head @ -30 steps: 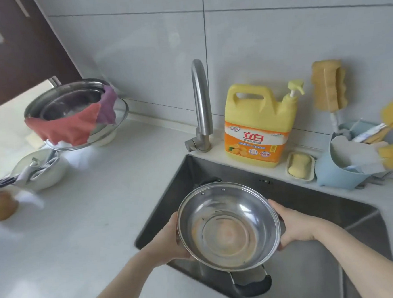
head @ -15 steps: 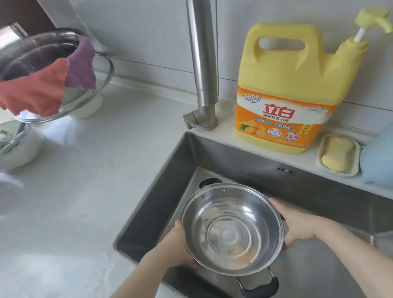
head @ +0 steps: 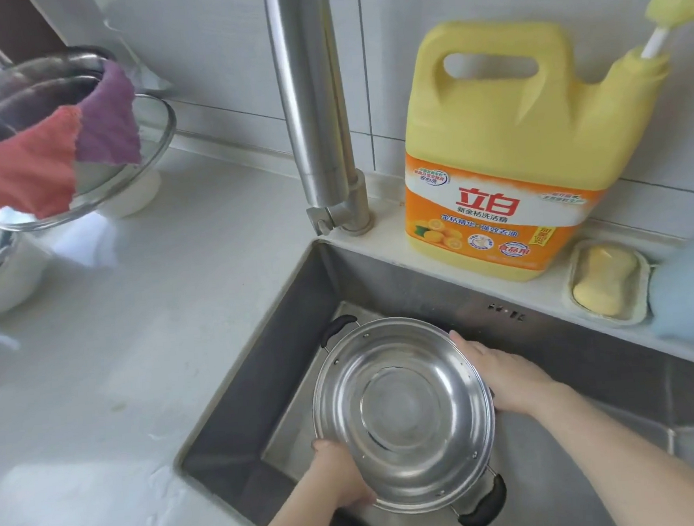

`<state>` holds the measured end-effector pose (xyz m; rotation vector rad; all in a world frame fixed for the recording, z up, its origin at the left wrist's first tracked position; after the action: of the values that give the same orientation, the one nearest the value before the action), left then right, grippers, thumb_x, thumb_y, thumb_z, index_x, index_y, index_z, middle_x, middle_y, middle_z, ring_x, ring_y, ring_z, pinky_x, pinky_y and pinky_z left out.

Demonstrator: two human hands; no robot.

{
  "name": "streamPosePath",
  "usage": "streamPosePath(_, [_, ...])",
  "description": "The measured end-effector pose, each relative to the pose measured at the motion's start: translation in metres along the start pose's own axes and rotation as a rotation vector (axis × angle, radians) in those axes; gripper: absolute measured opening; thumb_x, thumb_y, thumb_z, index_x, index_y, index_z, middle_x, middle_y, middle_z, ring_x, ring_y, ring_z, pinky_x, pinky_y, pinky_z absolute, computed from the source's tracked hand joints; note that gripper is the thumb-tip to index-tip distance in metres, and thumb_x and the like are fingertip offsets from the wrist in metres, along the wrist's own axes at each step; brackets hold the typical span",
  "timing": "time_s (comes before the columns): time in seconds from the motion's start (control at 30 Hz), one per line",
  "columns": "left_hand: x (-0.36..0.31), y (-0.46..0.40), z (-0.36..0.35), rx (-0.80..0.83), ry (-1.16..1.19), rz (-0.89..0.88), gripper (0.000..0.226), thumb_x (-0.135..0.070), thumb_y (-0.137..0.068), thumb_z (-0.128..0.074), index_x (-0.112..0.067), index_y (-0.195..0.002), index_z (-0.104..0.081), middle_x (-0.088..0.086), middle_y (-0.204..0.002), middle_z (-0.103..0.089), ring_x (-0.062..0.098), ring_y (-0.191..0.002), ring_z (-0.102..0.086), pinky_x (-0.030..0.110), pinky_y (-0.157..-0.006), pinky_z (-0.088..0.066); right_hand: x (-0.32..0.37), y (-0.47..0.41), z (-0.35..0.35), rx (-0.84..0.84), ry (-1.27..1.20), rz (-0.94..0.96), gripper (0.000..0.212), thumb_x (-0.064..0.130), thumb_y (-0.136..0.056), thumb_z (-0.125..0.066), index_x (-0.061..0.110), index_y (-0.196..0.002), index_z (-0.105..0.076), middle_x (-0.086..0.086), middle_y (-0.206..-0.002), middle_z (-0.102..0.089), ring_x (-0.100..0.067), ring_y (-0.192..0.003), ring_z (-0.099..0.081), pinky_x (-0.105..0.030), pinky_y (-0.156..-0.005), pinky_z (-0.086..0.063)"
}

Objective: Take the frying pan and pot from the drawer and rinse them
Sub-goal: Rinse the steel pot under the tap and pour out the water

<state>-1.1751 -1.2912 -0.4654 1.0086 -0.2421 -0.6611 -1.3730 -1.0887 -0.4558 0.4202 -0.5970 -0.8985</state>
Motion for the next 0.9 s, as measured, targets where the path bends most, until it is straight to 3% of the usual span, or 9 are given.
streamPosePath(0.1, [-0.001,0.001,-0.006,0.130,-0.055,-0.041,0.053,-0.030,-0.089,-0.062,-0.007,-0.133,-0.046,0.002,-0.118,-0.061,0.020,-0.095,-0.063,0.021,-0.076,-0.053,0.002,-0.006,0.007,-0.062,0.126,0.006,0.096,0.003,-0.087,-0.046,0.034,-0.153,0.018,0.007,-0.163,-0.013,-0.023,-0.127,-0.048,-0.039,-0.097,-0.044])
streamPosePath(0.2, [0.000,0.013,-0.008,0.259,-0.080,-0.129,0.028,-0.026,-0.083,-0.064,-0.020,-0.110,-0.062,-0.004,-0.094,-0.066,0.015,-0.091,-0.068,0.024,-0.080,-0.057,0.006,-0.009,0.013,-0.120,0.213,0.005,0.098,-0.008,-0.083,-0.043,0.028,-0.156,0.012,0.006,-0.161,-0.016,-0.023,-0.122,-0.051,-0.039,-0.096,-0.044])
streamPosePath(0.27, [0.000,0.015,-0.004,0.241,-0.250,-0.135,0.026,-0.025,-0.087,-0.058,-0.019,-0.112,-0.063,-0.003,-0.106,-0.066,0.017,-0.105,-0.064,0.027,-0.091,-0.051,0.005,-0.005,0.015,-0.157,0.218,-0.004,0.096,-0.008,-0.085,-0.044,0.028,-0.156,0.010,0.006,-0.161,-0.017,-0.022,-0.123,-0.049,-0.038,-0.097,-0.044])
streamPosePath(0.37, [-0.019,0.023,0.053,-0.138,-0.332,-0.147,0.029,-0.022,-0.097,-0.047,-0.012,-0.123,-0.057,0.003,-0.122,-0.061,0.022,-0.111,-0.060,0.031,-0.090,-0.047,-0.002,0.013,0.017,-0.211,0.080,-0.072,0.089,-0.004,-0.089,-0.039,0.029,-0.156,0.008,0.009,-0.163,-0.011,-0.020,-0.134,-0.040,-0.036,-0.102,-0.041])
streamPosePath(0.47, [-0.059,0.069,0.151,-0.652,0.029,-0.352,0.030,-0.038,-0.098,-0.049,-0.017,-0.120,-0.055,0.000,-0.117,-0.059,0.022,-0.105,-0.060,0.032,-0.084,-0.045,-0.005,0.044,0.009,-0.272,-0.076,-0.088,0.086,0.004,-0.092,-0.044,0.034,-0.156,0.006,0.014,-0.162,-0.007,-0.014,-0.140,-0.036,-0.029,-0.104,-0.039])
streamPosePath(0.53, [-0.081,0.085,0.206,-0.820,0.282,-0.494,0.042,-0.038,-0.097,-0.053,-0.013,-0.132,-0.051,0.005,-0.126,-0.057,0.026,-0.111,-0.058,0.036,-0.093,-0.044,-0.004,0.065,-0.001,-0.305,-0.159,-0.071,0.092,0.006,-0.092,-0.052,0.040,-0.153,0.009,0.025,-0.157,-0.005,-0.008,-0.141,-0.035,-0.022,-0.104,-0.037])
streamPosePath(0.6, [-0.104,0.085,0.246,-0.835,0.394,-0.536,0.045,-0.038,-0.098,-0.051,-0.007,-0.131,-0.051,0.012,-0.127,-0.058,0.029,-0.112,-0.056,0.038,-0.093,-0.043,-0.005,0.083,-0.014,-0.303,-0.211,-0.074,0.099,0.009,-0.091,-0.058,0.046,-0.144,0.017,0.034,-0.144,-0.003,-0.004,-0.141,-0.032,-0.017,-0.106,-0.032])
streamPosePath(0.77, [-0.148,0.069,0.286,-0.667,0.514,-0.454,0.030,-0.035,-0.100,-0.046,-0.012,-0.082,-0.042,-0.001,-0.073,-0.044,0.012,-0.061,-0.038,0.020,-0.049,-0.027,-0.015,0.103,-0.039,-0.253,-0.313,-0.124,0.100,0.026,-0.089,-0.067,0.047,-0.140,0.017,0.026,-0.154,-0.007,-0.003,-0.145,-0.022,-0.018,-0.113,-0.022])
streamPosePath(0.9, [-0.138,0.052,0.295,-0.717,0.651,-0.434,0.031,-0.013,-0.095,-0.045,-0.014,-0.065,-0.036,0.000,-0.061,-0.033,0.014,-0.052,-0.029,0.014,-0.032,-0.026,-0.001,0.109,-0.045,-0.186,-0.479,-0.070,0.106,0.048,-0.072,-0.076,0.063,-0.140,0.002,0.033,-0.147,-0.018,0.008,-0.133,-0.035,-0.019,-0.103,-0.038])
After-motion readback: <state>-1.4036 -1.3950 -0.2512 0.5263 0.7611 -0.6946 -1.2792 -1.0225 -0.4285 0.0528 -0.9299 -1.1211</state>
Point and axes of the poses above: each hand's wrist, its own y-axis away from the middle knuckle, its own z-axis out of the back of the hand, x = y × z, the point moved 9 cm from there along -y, towards the middle knuckle
